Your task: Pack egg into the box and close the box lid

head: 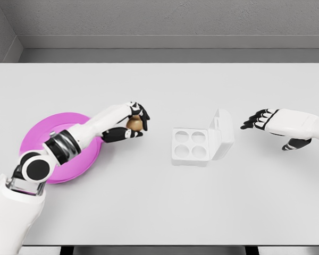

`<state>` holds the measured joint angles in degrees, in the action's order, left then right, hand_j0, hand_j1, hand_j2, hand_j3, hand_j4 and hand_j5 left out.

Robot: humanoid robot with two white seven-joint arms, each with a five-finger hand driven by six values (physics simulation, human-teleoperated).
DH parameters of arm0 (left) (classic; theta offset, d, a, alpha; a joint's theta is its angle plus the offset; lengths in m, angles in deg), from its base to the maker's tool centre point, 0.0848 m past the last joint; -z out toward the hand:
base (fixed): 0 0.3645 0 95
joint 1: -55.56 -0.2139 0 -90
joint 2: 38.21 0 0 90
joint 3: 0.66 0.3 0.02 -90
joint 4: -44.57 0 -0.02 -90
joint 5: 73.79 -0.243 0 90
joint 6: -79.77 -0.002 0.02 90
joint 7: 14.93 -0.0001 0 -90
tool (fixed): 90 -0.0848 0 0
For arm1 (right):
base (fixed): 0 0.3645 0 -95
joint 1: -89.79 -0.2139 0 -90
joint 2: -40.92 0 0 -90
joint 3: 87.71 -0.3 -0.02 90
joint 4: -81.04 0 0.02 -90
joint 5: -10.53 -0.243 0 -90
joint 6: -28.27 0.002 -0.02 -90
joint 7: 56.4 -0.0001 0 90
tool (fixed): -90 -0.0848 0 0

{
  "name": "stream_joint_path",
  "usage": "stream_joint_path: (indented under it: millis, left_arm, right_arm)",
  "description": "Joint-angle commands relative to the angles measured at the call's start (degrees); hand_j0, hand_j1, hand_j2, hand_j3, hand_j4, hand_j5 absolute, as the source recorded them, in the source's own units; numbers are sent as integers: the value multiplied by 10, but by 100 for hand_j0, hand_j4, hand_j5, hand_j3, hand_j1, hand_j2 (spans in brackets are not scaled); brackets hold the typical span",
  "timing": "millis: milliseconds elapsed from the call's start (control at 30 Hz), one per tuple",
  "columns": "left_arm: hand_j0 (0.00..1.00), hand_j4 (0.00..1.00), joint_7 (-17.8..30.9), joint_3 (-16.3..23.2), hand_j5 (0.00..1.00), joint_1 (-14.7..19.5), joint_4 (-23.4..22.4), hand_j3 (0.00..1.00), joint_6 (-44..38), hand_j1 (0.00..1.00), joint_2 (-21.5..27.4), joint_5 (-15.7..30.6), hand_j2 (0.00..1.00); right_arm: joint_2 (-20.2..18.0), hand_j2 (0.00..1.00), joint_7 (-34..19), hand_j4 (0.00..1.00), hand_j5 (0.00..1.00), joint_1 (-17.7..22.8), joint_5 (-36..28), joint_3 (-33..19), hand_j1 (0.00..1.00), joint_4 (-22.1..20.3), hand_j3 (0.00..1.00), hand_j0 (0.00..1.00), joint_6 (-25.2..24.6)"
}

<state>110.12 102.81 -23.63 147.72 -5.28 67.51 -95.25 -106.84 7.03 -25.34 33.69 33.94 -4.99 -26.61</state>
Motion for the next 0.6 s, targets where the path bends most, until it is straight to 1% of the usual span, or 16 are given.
stream_joint_path:
  millis: [0, 33, 167, 233, 567]
  left_arm:
    - [29, 29, -1, 8, 29, 0, 0, 29, 0, 29, -7, -4, 29]
    - [29, 29, -1, 9, 29, 1, 0, 29, 0, 29, -16, -8, 29]
    - [29, 29, -1, 30, 29, 9, -3, 29, -3, 29, -23, -20, 29]
    - [29, 29, -1, 32, 29, 10, -5, 29, -3, 29, -42, -43, 29]
    - [28, 28, -1, 60, 28, 16, -10, 28, -4, 28, -82, -68, 28]
  right_arm:
    - [-1, 100, 0, 100, 100, 0, -3, 0, 100, 0, 100, 100, -1]
    - [-1, 100, 0, 100, 100, 0, -3, 0, 100, 0, 100, 100, -1]
    - [-1, 100, 0, 100, 100, 0, -3, 0, 100, 0, 100, 100, -1]
    - [-1, 100, 0, 100, 100, 0, -3, 0, 100, 0, 100, 100, -1]
    - [-2, 100, 0, 100, 100, 1, -3, 0, 100, 0, 100, 100, -1]
